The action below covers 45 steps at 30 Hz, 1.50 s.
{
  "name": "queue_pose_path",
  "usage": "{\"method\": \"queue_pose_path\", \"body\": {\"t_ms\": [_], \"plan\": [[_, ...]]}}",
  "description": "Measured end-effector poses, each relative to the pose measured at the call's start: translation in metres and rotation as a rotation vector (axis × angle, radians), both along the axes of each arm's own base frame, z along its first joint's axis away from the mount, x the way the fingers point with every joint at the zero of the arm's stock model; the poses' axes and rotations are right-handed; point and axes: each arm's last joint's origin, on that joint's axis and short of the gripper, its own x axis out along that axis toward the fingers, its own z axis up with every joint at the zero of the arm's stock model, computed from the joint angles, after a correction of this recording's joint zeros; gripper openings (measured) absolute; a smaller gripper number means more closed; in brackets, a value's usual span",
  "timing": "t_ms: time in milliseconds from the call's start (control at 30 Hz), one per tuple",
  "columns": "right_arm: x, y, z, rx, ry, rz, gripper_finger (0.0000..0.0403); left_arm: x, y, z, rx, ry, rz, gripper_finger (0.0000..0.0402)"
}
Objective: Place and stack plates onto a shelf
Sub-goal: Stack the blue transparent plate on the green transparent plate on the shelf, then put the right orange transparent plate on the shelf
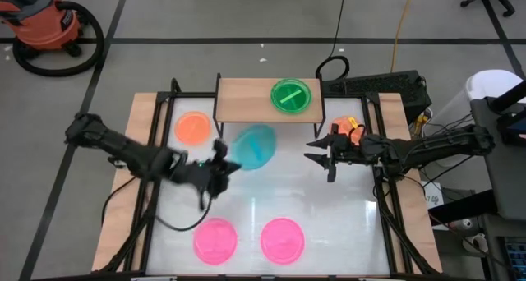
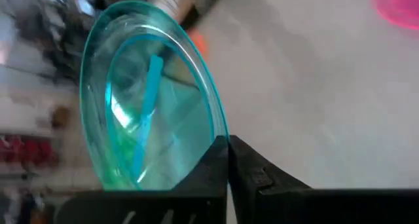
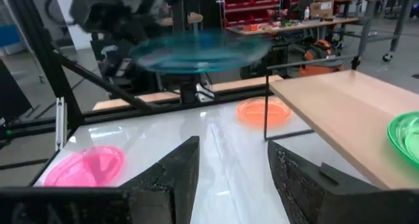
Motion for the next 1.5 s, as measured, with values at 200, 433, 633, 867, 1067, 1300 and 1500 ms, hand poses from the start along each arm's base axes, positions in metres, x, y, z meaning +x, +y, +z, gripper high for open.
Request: {"method": "queue_pose_path", "body": {"t_ms": [200,433,633,867,1067,1300,1500], "plan": [[0.0,-0.001,0.004,-0.015,-0.043,-0.048,0.0164,0.038,0.086,0.024,0.091,-0.088,-0.055,0.0001],[0.0,-0.002,0.007,-0.081,-0.055,-0.069,0.0164,0.079,0.178,0.006,0.05,-0.025,-0.034,0.0001],[0.0,-0.002,0.008,-0.077,-0.067,-0.066,0.0164,0.117,0.218,-0.02,0.048,0.049,0.009,0.0008],[0.0,-0.002,0.006,-0.077,-0.05,-0.065,0.0164,0.139,0.233,-0.035,0.098,0.093,0.115,0.0044],[0.0,-0.002,0.007,-0.077,-0.052,-0.065,0.0164,0.14,0.226,-0.033,0.084,0.082,0.137,0.0105],[0.0,-0.002,0.005,-0.052,-0.045,-0.066,0.0164,0.12,0.196,0.012,0.088,0.004,0.199,0.017],[-0.001,-0.003,-0.001,-0.039,0.019,-0.086,0.0164,0.064,0.158,0.083,-0.069,-0.197,0.278,0.0179]]}}
